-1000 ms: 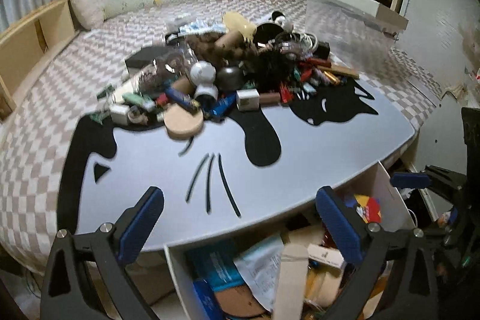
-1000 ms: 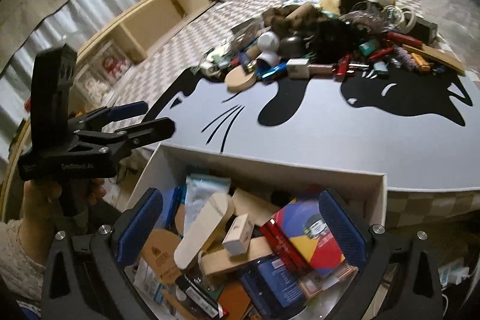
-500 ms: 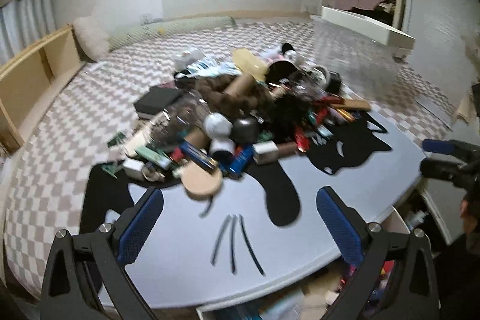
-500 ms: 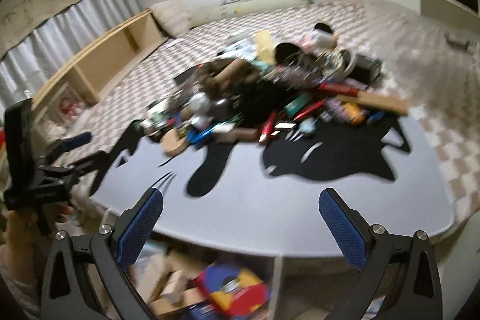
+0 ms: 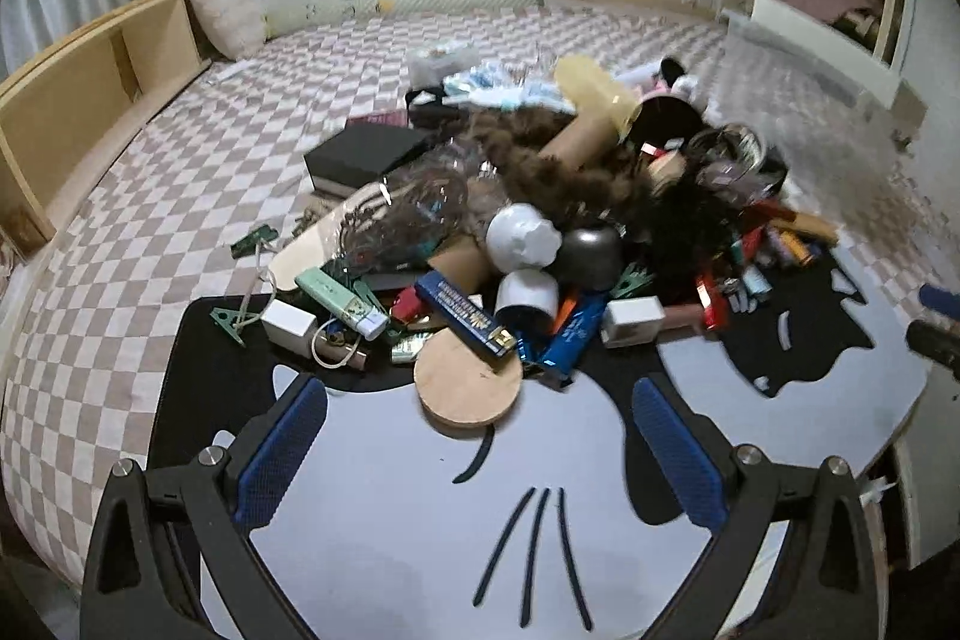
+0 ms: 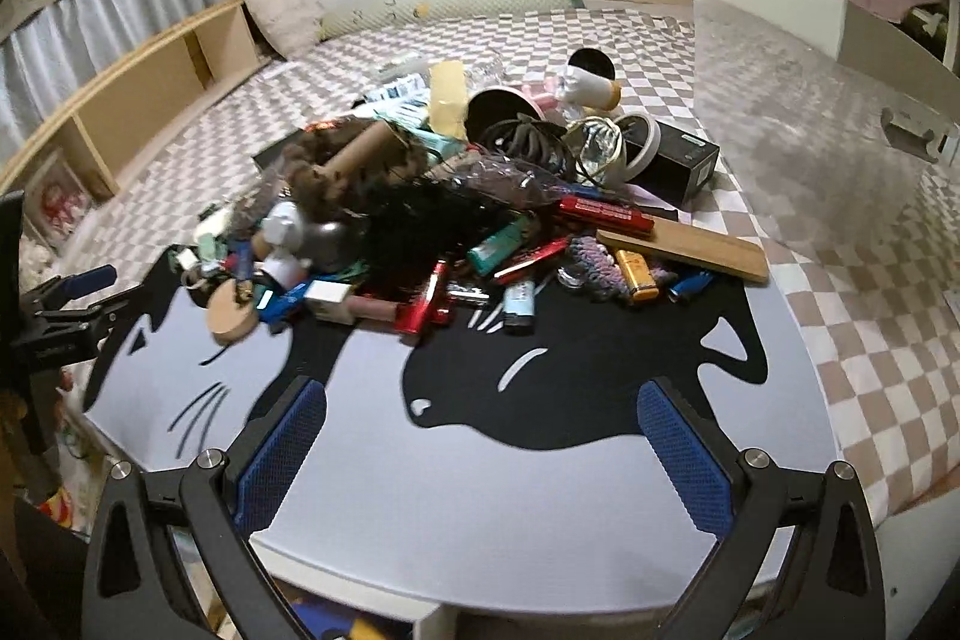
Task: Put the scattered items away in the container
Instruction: 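Move both grippers back over the heap of items on the mat, then grasp the yellow lighter with the right gripper while the left gripper approaches the green clip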
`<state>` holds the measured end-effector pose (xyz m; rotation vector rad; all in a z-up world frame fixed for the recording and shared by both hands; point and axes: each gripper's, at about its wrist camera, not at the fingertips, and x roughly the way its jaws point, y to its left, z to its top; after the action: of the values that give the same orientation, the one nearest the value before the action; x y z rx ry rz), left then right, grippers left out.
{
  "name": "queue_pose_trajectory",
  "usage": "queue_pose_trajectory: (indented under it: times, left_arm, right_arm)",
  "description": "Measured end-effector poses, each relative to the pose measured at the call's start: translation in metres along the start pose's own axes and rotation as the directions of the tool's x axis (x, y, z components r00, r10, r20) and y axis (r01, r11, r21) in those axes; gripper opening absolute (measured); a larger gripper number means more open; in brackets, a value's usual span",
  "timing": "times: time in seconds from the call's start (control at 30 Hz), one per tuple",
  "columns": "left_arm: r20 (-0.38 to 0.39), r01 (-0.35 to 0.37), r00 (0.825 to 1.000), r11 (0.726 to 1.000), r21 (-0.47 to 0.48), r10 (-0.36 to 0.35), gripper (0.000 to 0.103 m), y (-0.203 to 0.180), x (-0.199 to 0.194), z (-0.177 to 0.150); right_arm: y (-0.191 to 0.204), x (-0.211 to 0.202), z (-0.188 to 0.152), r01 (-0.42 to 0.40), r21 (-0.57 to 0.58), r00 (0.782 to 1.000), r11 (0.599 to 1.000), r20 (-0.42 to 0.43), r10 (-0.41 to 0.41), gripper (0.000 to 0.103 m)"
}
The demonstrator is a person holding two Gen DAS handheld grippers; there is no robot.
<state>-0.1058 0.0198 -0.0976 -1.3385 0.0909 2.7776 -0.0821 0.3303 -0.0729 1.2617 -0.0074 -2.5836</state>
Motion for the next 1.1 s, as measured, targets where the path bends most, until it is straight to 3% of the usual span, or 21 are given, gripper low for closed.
queue_pose_trajectory:
  times: [0.43,0.7,1.0,1.1]
  left_arm:
    - [-0.093,-0.001,0.996,0.999,0.037,0.005,0.102,0.040,0.061,0.001]
    - [-0.125,-0.002,0.992,1.000,-0.031,-0.002,0.101,0.080,0.085,0.007]
    - [-0.134,-0.075,0.989,0.989,-0.126,0.058,0.101,0.129,0.099,0.011]
    - [-0.127,-0.094,0.989,0.984,-0.155,0.074,0.101,0.142,0.099,0.012]
  right_arm:
    - [-0.011,0.055,0.011,-0.004,0.082,0.992,0.997,-0.127,0.014,0.103]
    - [-0.025,0.080,0.014,-0.005,0.120,0.984,0.993,-0.174,0.026,0.103]
    - [-0.052,0.096,0.023,0.007,0.167,0.987,0.986,-0.159,0.020,0.103]
    - [-0.062,0.099,0.027,0.028,0.171,0.990,0.985,-0.139,-0.004,0.092]
